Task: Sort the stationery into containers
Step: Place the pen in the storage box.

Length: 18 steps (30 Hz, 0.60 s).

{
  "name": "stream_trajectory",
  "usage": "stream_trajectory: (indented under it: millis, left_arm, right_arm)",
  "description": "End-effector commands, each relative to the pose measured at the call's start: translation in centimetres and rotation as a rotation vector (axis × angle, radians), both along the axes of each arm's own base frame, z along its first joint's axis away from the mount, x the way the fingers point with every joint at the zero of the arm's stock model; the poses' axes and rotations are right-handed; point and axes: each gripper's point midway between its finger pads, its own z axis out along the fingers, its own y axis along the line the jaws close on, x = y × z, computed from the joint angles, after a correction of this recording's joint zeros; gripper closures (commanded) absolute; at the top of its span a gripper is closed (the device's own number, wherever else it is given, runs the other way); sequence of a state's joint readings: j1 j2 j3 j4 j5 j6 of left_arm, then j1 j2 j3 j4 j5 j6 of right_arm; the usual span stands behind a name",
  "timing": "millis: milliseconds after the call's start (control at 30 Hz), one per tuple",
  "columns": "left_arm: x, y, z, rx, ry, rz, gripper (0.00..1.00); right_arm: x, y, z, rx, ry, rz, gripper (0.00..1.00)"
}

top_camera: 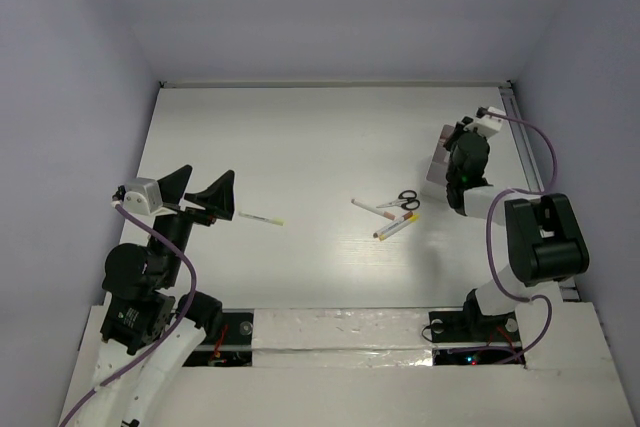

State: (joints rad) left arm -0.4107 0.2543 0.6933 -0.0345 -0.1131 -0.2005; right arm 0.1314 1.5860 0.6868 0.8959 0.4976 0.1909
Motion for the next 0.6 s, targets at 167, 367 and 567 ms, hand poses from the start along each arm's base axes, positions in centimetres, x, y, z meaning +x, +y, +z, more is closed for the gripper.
stream_trajectory:
  millis: [167,367,567]
  left_arm:
    - [0.07,-0.05,0.73,-0.013,-0.032,-0.001,0.01]
    - [-0.02,0.05,0.78,-0.015,-0.034,0.001,0.01]
    - [-0.01,0.01,0.75,-0.016,-0.034,0.000,0.01]
  right_arm:
    - [-0.75,-0.86,2.31,0.051,-0.126,-0.049,0.91]
    - [-0.68,-0.68,2.00,0.041,-0.113,-0.038,0.76]
    - [-0.80,0.11,2.82,0.041,-0.123,0.013,0.54]
